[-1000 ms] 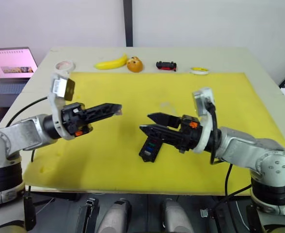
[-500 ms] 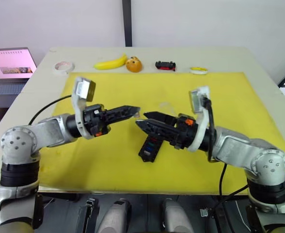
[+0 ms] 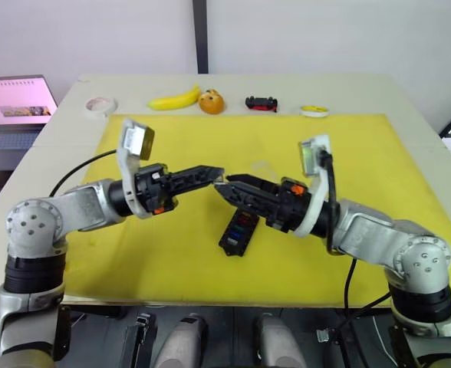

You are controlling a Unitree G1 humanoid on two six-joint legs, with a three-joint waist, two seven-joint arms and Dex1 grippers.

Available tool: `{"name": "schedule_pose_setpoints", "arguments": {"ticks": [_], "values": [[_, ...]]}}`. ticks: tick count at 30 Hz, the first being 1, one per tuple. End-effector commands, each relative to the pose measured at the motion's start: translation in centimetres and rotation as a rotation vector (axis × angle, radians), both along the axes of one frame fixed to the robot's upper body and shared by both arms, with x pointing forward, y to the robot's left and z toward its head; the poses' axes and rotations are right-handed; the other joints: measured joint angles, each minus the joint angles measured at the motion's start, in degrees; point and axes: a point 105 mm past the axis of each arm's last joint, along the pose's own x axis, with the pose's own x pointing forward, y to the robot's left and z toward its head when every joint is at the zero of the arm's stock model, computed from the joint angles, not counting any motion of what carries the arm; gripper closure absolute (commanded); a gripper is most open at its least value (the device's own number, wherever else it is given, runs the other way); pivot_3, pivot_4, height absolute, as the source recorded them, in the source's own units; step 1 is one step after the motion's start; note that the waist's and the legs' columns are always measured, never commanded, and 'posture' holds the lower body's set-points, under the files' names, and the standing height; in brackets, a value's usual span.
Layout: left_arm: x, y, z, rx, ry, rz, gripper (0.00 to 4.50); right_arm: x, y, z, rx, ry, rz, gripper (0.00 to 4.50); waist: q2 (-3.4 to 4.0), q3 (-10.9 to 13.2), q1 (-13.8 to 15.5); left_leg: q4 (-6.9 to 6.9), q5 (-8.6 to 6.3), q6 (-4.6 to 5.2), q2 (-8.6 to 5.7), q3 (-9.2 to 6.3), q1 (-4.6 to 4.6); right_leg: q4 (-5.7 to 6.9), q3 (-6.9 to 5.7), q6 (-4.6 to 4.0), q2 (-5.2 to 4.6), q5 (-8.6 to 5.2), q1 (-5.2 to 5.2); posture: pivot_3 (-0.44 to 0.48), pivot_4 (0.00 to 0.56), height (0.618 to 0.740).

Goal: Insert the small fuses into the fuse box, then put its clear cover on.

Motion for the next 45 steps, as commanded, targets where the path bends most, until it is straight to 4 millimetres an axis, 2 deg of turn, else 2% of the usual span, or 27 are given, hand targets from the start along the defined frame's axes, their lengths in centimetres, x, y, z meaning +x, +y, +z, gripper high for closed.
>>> {"name": "schedule_pose_setpoints", "arguments": {"ticks": [1, 3, 15, 16, 17, 19, 21, 22, 28, 31, 32, 37, 38, 40, 45], "values": [[-0.4, -0.1, 0.9, -0.029, -0.027, -0.014, 4.50, -0.5, 0.2, 1.1, 0.015, -0.049, 0.008, 1.05, 0.00, 0.00, 0.02, 0.00, 0.00, 0.00, 0.00, 0.00, 0.00, 0.00, 0.00, 0.00, 0.00, 0.00, 0.00, 0.000, 0.150, 0.740], [-0.4, -0.1, 0.9, -0.027, -0.025, -0.015, 4.50, -0.5, 0.2, 1.1, 0.015, -0.049, 0.006, 1.59, 0.00, 0.00, 0.02, 0.00, 0.00, 0.00, 0.00, 0.00, 0.00, 0.00, 0.00, 0.00, 0.00, 0.00, 0.00, 0.000, 0.150, 0.740], [-0.3, -0.2, 0.8, -0.024, -0.019, -0.017, 4.50, -0.3, 0.2, 1.2, 0.020, -0.049, -0.002, 1.59, 0.00, 0.00, 0.02, 0.00, -0.02, 0.04, 0.00, 0.00, 0.00, 0.00, 0.00, 0.00, 0.00, 0.00, 0.00, 0.000, 0.150, 0.740], [-0.3, -0.2, 0.8, -0.024, -0.018, -0.017, 4.50, -0.3, 0.2, 1.2, 0.019, -0.049, -0.002, 2.05, 0.00, 0.00, 0.02, 0.00, -0.02, 0.04, 0.00, 0.00, 0.00, 0.00, 0.00, 0.00, 0.00, 0.00, 0.00, 0.000, 0.150, 0.740], [-0.3, -0.2, 0.8, -0.024, -0.020, -0.018, 4.50, -0.3, 0.2, 1.2, 0.016, -0.049, -0.002, 2.28, 0.00, 0.00, 0.01, 0.00, -0.02, 0.04, 0.00, 0.00, 0.00, 0.00, 0.00, 0.00, 0.00, 0.00, 0.00, 0.000, 0.150, 0.740], [-0.3, -0.2, 0.8, -0.025, -0.019, -0.019, 4.50, -0.3, 0.3, 1.1, 0.011, -0.050, -0.002, 3.17, 0.00, 0.00, 0.01, 0.00, -0.02, 0.04, 0.00, 0.00, 0.00, 0.00, 0.00, 0.00, 0.00, 0.00, 0.00, 0.000, 0.150, 0.740], [-0.3, -0.2, 0.8, -0.025, -0.018, -0.020, 4.50, -0.3, 0.3, 1.1, 0.009, -0.051, -0.001, 4.25, 0.01, 0.00, 0.02, 0.00, -0.02, 0.04, 0.00, 0.00, 0.00, 0.00, 0.00, 0.00, 0.00, 0.00, 0.00, 0.000, 0.150, 0.740], [-0.3, -0.2, 0.8, -0.026, -0.017, -0.020, 4.50, -0.3, 0.3, 1.1, 0.009, -0.051, -0.001, 4.44, 0.00, 0.01, 0.02, 0.00, -0.03, 0.04, 0.00, 0.00, 0.00, 0.00, 0.00, 0.00, 0.00, 0.00, 0.00, 0.000, 0.150, 0.740], [-0.5, -0.2, 0.0, 0.005, 0.006, -0.032, 4.50, -0.8, 0.2, 1.3, 0.018, -0.057, 0.016, 4.44, 0.01, 0.01, 0.01, 0.00, -0.02, 0.04, 0.00, 0.00, 0.00, 0.00, 0.00, 0.00, 0.00, 0.00, 0.00, 0.000, 0.150, 0.740], [-0.5, 0.2, -0.5, 0.044, -0.002, -0.031, 3.44, -1.1, 0.1, 1.2, 0.008, -0.055, 0.032, 4.50, 0.01, 0.01, -0.03, 0.00, -0.03, 0.05, 0.00, 0.00, 0.00, 0.00, 0.00, 0.00, 0.00, 0.00, 0.00, 0.000, 0.150, 0.740], [-0.2, 1.0, -0.6, 0.069, -0.019, 0.004, 3.03, -1.2, 0.1, 1.2, -0.001, -0.055, 0.042, 4.50, 0.02, 0.02, -0.06, 0.00, -0.03, 0.05, 0.00, 0.00, 0.00, 0.00, 0.00, 0.00, 0.01, 0.00, 0.00, 0.000, 0.150, 0.740], [0.5, 3.5, -0.6, 0.122, -0.056, 0.109, 0.42, -1.5, -0.4, 1.1, -0.028, -0.056, 0.067, 4.50, 0.05, 0.04, -0.13, -0.01, -0.05, 0.09, 0.02, 0.01, 0.01, -0.01, 0.00, 0.00, 0.05, -0.01, -0.01, 0.000, 0.150, 0.740], [0.3, 4.3, -0.6, 0.137, -0.059, 0.138, 0.05, -1.5, -0.6, 1.0, -0.039, -0.056, 0.077, 4.50, 0.06, 0.04, -0.13, -0.01, -0.05, 0.10, 0.02, 0.01, 0.00, -0.01, 0.01, 0.00, 0.05, -0.01, -0.01, 0.000, 0.150, 0.740], [-0.5, 6.0, -1.0, 0.184, -0.070, 0.206, 0.05, -1.5, -1.0, 0.8, -0.067, -0.057, 0.097, 4.50, 0.11, 0.07, -0.47, -0.02, -0.10, 0.17, 0.05, 0.04, 0.01, -0.06, 0.03, 0.00, 0.04, -0.01, -0.01, 0.000, 0.150, 0.740], [-2.8, 8.8, -1.6, 0.256, -0.073, 0.359, 0.05, -1.3, -1.6, 0.4, -0.107, -0.061, 0.140, 4.50, 0.17, 0.12, -0.15, -0.09, -0.14, 0.23, 0.17, 0.08, 0.01, -0.19, 0.08, -0.02, -0.01, -0.01, -0.05, 0.000, 0.150, 0.740]]}}
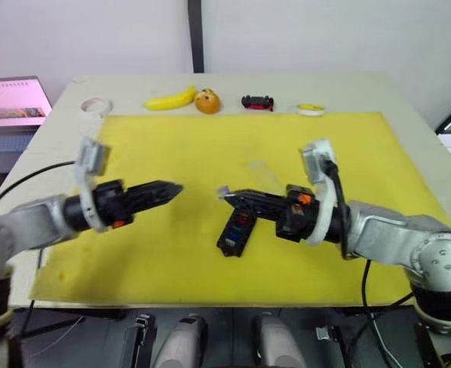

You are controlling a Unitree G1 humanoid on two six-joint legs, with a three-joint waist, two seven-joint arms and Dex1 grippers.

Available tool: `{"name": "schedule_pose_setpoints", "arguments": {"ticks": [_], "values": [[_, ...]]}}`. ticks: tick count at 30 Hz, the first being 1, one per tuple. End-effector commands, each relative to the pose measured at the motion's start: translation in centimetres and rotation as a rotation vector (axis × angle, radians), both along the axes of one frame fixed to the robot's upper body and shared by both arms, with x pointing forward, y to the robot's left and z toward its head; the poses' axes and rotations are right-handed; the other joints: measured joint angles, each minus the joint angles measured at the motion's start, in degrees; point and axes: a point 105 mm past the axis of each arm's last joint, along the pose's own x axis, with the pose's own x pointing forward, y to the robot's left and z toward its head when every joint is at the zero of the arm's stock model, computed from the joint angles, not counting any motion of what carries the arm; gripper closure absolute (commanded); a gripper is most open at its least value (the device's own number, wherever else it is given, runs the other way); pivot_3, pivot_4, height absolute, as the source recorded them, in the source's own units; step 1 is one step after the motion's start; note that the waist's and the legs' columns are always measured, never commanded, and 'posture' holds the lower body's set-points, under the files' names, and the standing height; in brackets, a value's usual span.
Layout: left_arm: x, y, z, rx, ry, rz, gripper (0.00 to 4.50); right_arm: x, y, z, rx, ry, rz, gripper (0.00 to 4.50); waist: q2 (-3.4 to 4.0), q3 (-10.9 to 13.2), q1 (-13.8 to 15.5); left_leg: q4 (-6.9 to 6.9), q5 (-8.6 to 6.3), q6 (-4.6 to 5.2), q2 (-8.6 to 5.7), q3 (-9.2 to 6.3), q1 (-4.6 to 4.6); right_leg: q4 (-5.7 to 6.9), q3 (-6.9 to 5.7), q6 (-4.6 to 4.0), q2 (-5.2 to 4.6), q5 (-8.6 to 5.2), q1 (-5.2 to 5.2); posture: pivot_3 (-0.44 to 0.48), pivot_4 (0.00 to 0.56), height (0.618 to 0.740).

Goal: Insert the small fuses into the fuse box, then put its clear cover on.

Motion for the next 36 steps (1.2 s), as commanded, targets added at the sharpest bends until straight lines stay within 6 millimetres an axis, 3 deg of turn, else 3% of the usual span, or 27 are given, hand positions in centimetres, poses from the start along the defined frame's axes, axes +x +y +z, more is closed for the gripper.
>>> {"name": "schedule_pose_setpoints", "arguments": {"ticks": [1, 3, 6, 10, 14, 25, 29, 36], "values": [[-2.2, 1.6, 1.4, 0.039, -0.085, 0.097, 0.05, -0.2, -0.4, 0.7, 0.002, -0.039, 0.051, 4.50, 0.02, 0.01, 0.11, 0.00, 0.00, 0.00, 0.00, 0.00, 0.00, -0.01, 0.00, 0.00, -0.01, 0.00, 0.03, 0.000, 0.150, 0.740], [-3.5, 2.0, 1.2, 0.075, -0.093, 0.129, 0.05, -0.1, -0.6, 0.6, -0.012, -0.041, 0.070, 4.50, 0.04, 0.03, 0.14, -0.01, -0.01, 0.02, 0.07, 0.02, 0.01, -0.17, 0.06, -0.04, -0.02, 0.03, 0.07, 0.000, 0.150, 0.740], [-4.9, 0.9, 1.0, 0.165, -0.143, 0.101, 0.05, 0.0, -1.1, 0.1, -0.057, -0.053, 0.100, 4.50, 0.09, 0.06, 0.77, -0.02, -0.01, 0.02, 0.11, 0.00, 0.01, -0.33, -0.04, -0.16, -0.01, 0.02, 0.14, 0.000, 0.150, 0.740], [-5.0, -0.5, 0.6, 0.261, -0.214, 0.033, 0.05, 0.3, -1.6, -0.4, -0.137, -0.089, 0.114, 4.50, 0.14, 0.08, 1.39, -0.02, -0.05, 0.06, 0.10, 0.01, 0.03, -0.61, -0.09, -0.38, -0.02, 0.00, 0.19, 0.000, 0.150, 0.740], [-4.5, -2.8, -0.4, 0.441, -0.365, -0.174, 0.05, 0.8, -2.6, -1.6, -0.335, -0.162, 0.079, 4.50, 0.18, 0.11, 1.80, -0.07, -0.06, 0.08, 0.07, 0.12, 0.01, -0.66, -0.15, -0.39, 0.00, 0.01, 0.28, 0.000, 0.150, 0.740], [0.5, -3.4, -2.4, 0.603, -0.660, -0.523, 0.05, 2.5, -3.8, -3.2, -0.673, -0.302, -0.030, 4.50, 0.25, 0.15, 1.40, -0.75, 0.06, -0.13, 0.44, 0.39, 0.02, -0.74, -0.02, -0.26, 0.26, 0.15, -0.08, 0.000, 0.150, 0.740], [2.7, -4.7, -3.5, 0.626, -0.751, -0.601, 0.05, 3.4, -3.6, -3.9, -0.766, -0.346, -0.034, 4.50, 0.22, 0.16, 1.39, -0.68, 0.07, -0.13, 0.41, 0.41, 0.00, -0.74, -0.04, -0.23, 0.29, 0.16, -0.07, 0.000, 0.150, 0.740], [4.5, -6.4, -4.4, 0.617, -0.798, -0.641, 0.05, 4.8, -2.9, -3.8, -0.809, -0.375, -0.044, 4.50, 0.19, 0.18, 0.50, -0.65, 0.22, -0.39, 0.41, 0.37, -0.02, -0.67, -0.07, -0.22, 0.32, 0.17, -0.10, 0.000, 0.150, 0.740]]}}
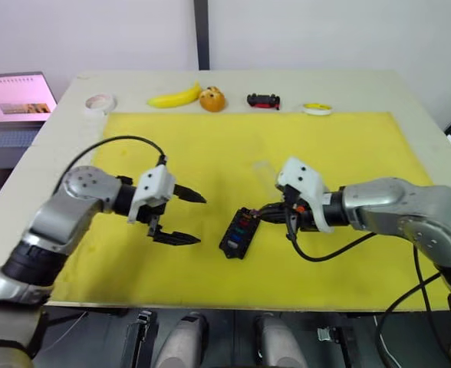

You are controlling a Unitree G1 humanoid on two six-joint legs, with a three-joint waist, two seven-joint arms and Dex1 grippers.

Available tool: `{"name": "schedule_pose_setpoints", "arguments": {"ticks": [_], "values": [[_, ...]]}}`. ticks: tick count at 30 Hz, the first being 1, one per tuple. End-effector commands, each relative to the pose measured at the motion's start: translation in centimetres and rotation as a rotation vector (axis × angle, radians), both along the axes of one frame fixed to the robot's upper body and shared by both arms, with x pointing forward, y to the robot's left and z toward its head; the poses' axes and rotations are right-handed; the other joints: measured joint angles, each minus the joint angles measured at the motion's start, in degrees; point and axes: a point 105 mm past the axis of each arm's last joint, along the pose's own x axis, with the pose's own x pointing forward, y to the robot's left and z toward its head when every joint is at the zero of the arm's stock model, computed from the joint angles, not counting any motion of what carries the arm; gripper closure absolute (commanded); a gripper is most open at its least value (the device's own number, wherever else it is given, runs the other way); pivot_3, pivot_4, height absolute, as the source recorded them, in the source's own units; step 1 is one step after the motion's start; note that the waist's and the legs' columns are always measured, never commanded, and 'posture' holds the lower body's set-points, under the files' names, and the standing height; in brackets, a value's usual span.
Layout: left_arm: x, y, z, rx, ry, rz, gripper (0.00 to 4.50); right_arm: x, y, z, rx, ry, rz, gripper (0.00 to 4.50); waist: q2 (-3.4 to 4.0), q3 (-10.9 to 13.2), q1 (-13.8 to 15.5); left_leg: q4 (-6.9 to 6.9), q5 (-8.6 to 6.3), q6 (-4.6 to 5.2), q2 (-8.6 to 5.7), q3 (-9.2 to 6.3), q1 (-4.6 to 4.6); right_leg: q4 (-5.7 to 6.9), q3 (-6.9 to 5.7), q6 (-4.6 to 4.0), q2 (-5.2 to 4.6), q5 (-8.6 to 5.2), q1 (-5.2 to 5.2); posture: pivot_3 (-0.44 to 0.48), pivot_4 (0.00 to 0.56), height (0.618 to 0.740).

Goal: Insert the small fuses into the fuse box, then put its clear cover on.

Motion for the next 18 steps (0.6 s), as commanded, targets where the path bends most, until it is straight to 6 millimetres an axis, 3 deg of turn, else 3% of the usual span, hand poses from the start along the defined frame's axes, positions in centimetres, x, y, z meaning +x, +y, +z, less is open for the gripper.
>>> {"name": "schedule_pose_setpoints", "arguments": {"ticks": [1, 18], "values": [[0.6, -0.3, 0.6, 0.008, -0.054, -0.020, 0.05, 0.4, 0.2, 0.9, -0.024, -0.044, 0.009, 4.50, 0.00, 0.00, -0.32, 0.00, 0.01, -0.01, 0.00, 0.00, 0.00, 0.02, 0.00, 0.00, 0.00, 0.00, 0.00, 0.000, 0.150, 0.740], [1.7, -2.2, 0.0, -0.005, -0.110, -0.025, 0.05, 1.3, 1.5, 1.3, -0.098, 0.005, 0.034, 4.50, 0.01, -0.01, -0.41, 0.14, 0.04, -0.06, -0.01, -0.04, 0.01, 0.18, -0.02, 0.01, 0.04, 0.00, -0.02, 0.000, 0.150, 0.740]]}}
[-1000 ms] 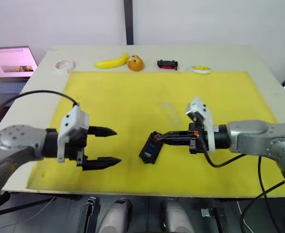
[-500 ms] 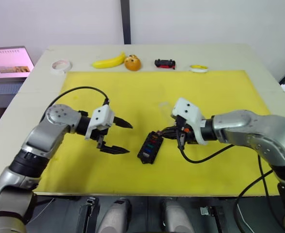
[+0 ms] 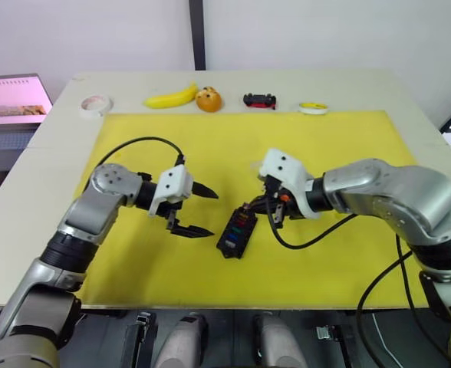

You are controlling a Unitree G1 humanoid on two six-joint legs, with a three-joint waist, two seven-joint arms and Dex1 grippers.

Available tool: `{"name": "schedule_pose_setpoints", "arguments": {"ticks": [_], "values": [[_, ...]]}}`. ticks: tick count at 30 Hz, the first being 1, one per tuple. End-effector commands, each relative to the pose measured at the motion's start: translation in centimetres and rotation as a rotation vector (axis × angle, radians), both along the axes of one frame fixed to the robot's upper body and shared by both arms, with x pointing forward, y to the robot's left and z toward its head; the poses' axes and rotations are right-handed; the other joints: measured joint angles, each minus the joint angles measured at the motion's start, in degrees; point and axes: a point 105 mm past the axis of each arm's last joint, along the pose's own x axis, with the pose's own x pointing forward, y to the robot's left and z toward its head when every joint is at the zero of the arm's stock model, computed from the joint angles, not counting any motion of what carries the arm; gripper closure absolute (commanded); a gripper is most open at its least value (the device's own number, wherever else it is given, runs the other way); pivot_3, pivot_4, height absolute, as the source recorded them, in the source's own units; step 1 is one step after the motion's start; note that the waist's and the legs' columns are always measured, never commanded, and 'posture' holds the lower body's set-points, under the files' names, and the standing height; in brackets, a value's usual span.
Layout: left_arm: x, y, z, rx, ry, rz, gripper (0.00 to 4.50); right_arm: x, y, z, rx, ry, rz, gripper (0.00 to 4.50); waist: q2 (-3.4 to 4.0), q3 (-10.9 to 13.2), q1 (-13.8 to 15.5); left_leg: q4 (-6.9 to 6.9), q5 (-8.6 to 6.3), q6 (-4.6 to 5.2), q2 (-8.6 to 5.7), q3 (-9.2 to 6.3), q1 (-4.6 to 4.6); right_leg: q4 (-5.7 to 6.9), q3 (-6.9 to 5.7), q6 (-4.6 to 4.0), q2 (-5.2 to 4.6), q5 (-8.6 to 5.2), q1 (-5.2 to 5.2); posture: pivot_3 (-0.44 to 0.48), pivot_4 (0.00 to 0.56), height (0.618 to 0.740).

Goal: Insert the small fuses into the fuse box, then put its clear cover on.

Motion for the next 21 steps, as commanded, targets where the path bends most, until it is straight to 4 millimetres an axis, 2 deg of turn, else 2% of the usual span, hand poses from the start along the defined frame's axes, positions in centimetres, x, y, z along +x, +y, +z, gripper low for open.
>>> {"name": "schedule_pose_setpoints", "arguments": {"ticks": [1, 21], "values": [[0.12, -0.48, 0.84, -0.003, -0.049, -0.015, 0.05, 0.20, 0.19, 0.68, -0.011, -0.020, 0.005, 4.50, 0.00, 0.00, -0.02, 0.01, 0.00, 0.00, 0.00, 0.00, 0.00, 0.01, 0.00, 0.00, 0.00, 0.00, 0.00, 0.000, 0.150, 0.740], [0.08, -1.16, 0.71, -0.016, -0.066, -0.013, 0.05, 0.74, 0.28, -0.05, -0.032, 0.011, -0.015, 4.50, 0.00, 0.00, -0.07, 0.08, 0.02, -0.03, -0.01, 0.01, 0.00, 0.18, 0.00, 0.00, 0.00, 0.00, -0.06, 0.000, 0.150, 0.740]]}}
